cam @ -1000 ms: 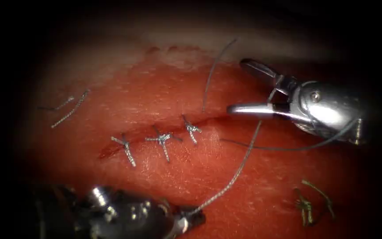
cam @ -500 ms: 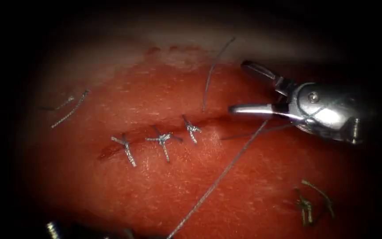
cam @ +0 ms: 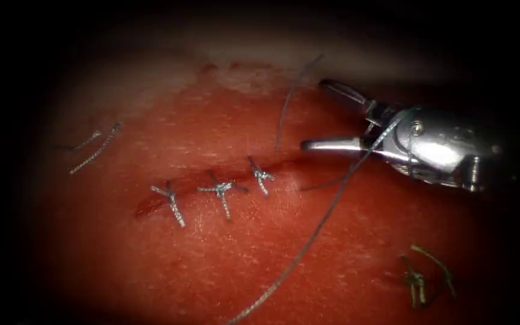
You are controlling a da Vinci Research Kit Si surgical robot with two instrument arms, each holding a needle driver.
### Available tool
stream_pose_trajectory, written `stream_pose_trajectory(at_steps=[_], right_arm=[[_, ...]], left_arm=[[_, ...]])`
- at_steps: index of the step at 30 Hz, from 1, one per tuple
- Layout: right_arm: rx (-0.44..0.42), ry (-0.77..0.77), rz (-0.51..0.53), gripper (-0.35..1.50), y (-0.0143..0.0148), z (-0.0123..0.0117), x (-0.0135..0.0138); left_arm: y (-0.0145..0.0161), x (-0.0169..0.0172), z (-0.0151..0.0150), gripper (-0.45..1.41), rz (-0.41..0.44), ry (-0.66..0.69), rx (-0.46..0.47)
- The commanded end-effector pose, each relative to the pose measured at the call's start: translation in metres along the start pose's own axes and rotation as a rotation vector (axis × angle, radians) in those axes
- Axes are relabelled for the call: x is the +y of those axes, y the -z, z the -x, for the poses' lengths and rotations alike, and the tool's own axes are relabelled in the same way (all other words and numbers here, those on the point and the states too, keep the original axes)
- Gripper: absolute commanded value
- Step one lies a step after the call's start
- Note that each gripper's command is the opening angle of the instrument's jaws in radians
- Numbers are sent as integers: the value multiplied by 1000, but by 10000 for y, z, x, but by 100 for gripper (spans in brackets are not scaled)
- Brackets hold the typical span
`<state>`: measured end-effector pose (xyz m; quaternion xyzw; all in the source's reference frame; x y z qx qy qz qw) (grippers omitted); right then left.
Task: Wound Closure
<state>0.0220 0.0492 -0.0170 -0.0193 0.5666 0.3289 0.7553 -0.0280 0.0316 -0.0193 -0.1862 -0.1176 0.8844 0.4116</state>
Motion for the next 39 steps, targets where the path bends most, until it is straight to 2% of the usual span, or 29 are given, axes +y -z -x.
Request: stream_pose_trajectory(at_steps=[1,5,8,10,19,27,31,32,33,34,35,37,39], right_arm=[[1,-1,-2,118,-7,5,-3],[-8,-32,11,113,-19,9,-13],[-39,-147,58,111,-25,15,-15],[-93,-248,124,110,-28,29,-14],[-190,-472,280,110,-38,72,-2],[-187,-521,309,111,-57,86,23],[-164,-558,282,113,-70,96,27],[-163,-569,281,103,-72,97,27],[-167,-572,255,51,-73,97,27],[-164,-577,201,-35,-74,97,28],[-164,-577,163,-35,-73,97,28],[-161,-574,160,-35,-72,97,27],[-162,-555,155,-35,-68,97,26]], left_arm=[[-5,6,5,-35,6,-1,-2],[-3,5,7,-35,5,-1,1],[-6,5,2,-35,4,2,3],[-10,2,-3,-35,3,5,6],[-26,-26,-3,-35,-14,31,14],[-36,-45,-8,-35,-18,32,15],[-40,-52,-9,-35,-22,50,19],[-41,-56,-10,-35,-23,62,16],[-42,-63,-12,-35,-26,75,16],[-43,-69,-13,-35,-28,93,16],[-43,-75,-15,-35,-29,111,16],[-38,-82,-15,-35,-26,140,14],[-18,-93,-6,-35,-29,154,14]])
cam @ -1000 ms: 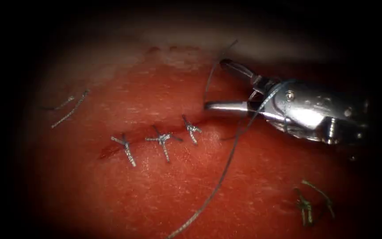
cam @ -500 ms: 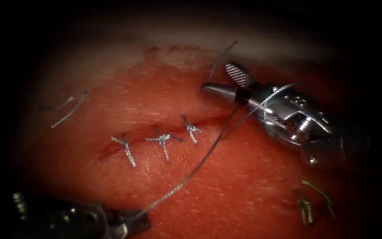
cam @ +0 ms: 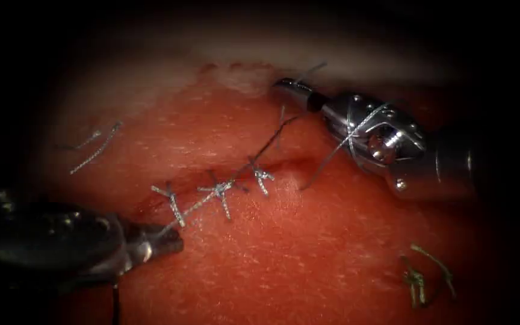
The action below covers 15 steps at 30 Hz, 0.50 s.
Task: Wound Closure
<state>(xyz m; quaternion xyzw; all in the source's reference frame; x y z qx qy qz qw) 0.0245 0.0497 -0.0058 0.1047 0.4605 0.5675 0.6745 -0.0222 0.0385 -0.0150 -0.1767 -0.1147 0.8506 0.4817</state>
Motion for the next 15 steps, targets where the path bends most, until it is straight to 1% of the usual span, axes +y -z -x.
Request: stream_pose_trajectory(at_steps=[1,4,7,8,9,10,12,13,15], right_arm=[[3,10,-2,-35,-5,6,0],[11,22,-9,-35,-2,8,-4],[8,55,-21,-35,9,16,-11],[6,63,-28,-35,15,20,-14],[6,64,-30,-35,17,21,-14],[4,66,-36,-35,23,24,-17],[3,76,-44,-35,29,31,-22],[3,76,-44,-35,30,32,-22],[5,81,-41,-35,26,31,-23]], left_arm=[[-3,5,6,-35,0,3,-1],[10,4,14,-35,-3,15,-3],[31,-8,4,-35,-8,25,-7],[45,-18,0,-35,-15,33,3],[49,-22,-1,-35,-18,36,6],[64,-35,-4,-35,-22,51,13],[80,-55,-7,-35,-21,101,21],[81,-57,-9,-35,-7,135,25],[71,-52,-32,-35,168,289,44]])
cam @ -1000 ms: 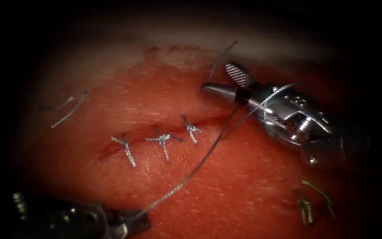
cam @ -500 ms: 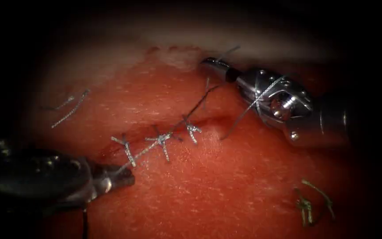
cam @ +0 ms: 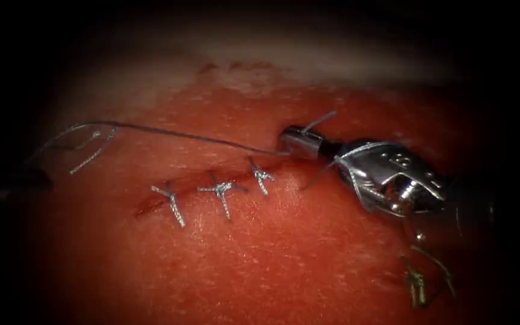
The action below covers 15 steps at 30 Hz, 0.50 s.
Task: Wound Closure
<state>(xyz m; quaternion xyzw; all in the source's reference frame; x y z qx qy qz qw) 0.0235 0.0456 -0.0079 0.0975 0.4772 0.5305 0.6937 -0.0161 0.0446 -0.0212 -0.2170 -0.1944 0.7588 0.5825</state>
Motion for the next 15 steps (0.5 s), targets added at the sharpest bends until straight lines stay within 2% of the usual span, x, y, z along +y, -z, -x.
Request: stream_pose_trajectory(at_steps=[1,4,6,9,13,15], right_arm=[[0,-1,-1,-35,-10,6,-2],[0,-1,-1,-35,-9,8,-4],[-1,0,-4,-35,-6,9,-7],[-2,6,-7,-35,-3,11,-10],[0,5,-8,-35,-3,12,-16],[-1,6,-11,-35,0,15,-22]], left_arm=[[-20,7,-3,-35,50,39,5],[-58,26,-40,-35,147,129,42],[-81,24,-71,-35,175,169,87],[-95,1,-91,-35,143,210,128],[-124,-27,-94,-35,106,212,160],[-143,-43,-105,-35,32,195,174]])
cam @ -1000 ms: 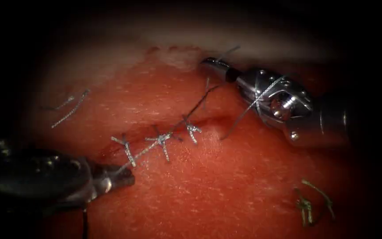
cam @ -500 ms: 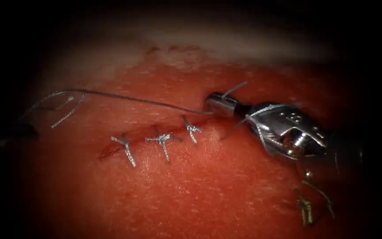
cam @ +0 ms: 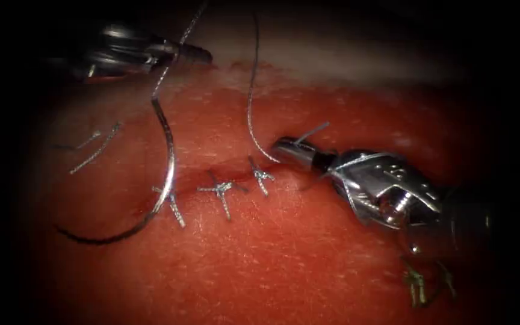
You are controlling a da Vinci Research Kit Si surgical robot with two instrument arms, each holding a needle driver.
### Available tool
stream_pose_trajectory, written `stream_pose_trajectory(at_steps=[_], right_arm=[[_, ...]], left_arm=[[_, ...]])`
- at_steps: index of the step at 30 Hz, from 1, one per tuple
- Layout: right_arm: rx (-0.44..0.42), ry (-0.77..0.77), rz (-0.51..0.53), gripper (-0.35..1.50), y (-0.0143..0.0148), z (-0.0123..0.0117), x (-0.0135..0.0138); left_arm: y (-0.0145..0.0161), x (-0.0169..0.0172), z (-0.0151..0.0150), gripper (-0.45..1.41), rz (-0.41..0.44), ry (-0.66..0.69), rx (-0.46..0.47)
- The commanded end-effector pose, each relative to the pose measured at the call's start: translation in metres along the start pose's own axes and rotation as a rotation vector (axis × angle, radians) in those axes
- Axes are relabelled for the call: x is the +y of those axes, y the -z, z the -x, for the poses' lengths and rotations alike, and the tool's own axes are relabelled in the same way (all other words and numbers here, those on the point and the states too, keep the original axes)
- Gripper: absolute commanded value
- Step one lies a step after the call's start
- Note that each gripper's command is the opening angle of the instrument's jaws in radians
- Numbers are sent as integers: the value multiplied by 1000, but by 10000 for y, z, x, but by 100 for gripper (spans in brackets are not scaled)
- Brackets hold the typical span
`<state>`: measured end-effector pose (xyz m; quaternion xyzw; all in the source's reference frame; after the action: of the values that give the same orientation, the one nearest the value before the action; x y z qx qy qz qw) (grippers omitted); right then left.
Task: Wound Closure
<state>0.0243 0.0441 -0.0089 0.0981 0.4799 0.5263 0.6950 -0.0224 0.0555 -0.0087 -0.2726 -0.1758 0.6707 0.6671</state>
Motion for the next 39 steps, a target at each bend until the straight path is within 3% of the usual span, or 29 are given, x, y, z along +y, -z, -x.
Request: stream_pose_trajectory(at_steps=[1,3,8,13,23,39], right_arm=[[-2,0,-6,-35,-3,9,-6],[-4,1,-11,-35,2,12,-11],[-10,7,-16,-35,20,22,-24],[-19,22,-9,-35,32,33,-25],[-27,49,6,-35,65,64,-13],[-39,63,21,-35,88,77,-7]], left_arm=[[-10,-3,-2,-35,-11,-11,5],[-8,-13,-27,-35,-50,-22,35],[44,-27,-100,-35,-95,-37,92],[71,-40,-135,-35,-99,-16,114],[119,-76,-183,-35,-114,10,152],[209,-114,-239,-35,-128,10,216]])
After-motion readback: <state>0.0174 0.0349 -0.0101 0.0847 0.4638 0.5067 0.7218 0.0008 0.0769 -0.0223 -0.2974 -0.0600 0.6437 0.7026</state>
